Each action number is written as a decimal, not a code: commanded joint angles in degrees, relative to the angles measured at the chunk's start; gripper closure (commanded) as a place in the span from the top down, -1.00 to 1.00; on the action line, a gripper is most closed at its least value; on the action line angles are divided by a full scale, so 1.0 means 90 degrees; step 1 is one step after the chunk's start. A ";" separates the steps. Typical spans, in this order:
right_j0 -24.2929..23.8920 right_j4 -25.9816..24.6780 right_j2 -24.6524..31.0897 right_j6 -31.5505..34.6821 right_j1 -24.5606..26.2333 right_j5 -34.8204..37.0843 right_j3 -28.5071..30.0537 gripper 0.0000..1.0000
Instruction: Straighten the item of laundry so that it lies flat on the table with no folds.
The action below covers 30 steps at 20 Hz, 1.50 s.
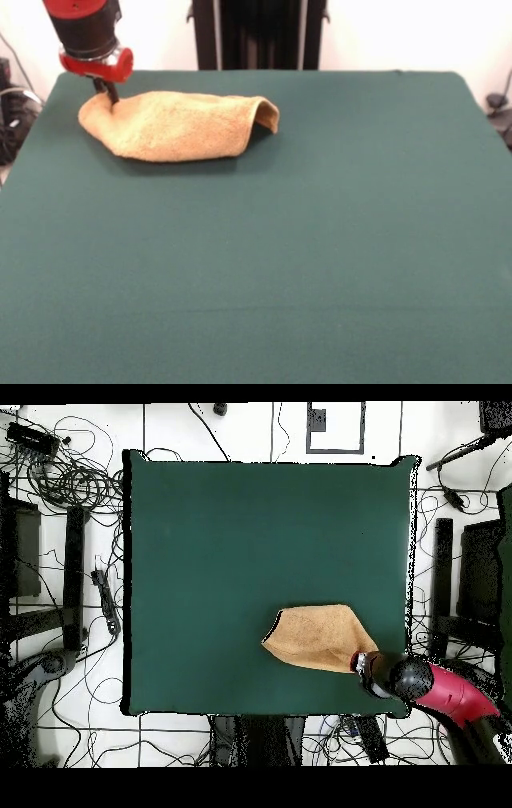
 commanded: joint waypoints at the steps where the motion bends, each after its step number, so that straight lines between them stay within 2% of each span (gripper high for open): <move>1: -0.0026 -0.0629 0.0933 -0.1303 0.0468 0.0289 -0.0407 -1.00; 7: -0.0082 -0.0767 0.1021 -0.1228 0.0594 0.0337 -0.0564 -1.00; 18: 0.0042 -0.1056 0.1005 -0.1036 0.1433 0.0229 -0.1674 -1.00; 30: 0.0219 -0.1204 0.1134 -0.0760 0.1841 0.0488 -0.2398 -1.00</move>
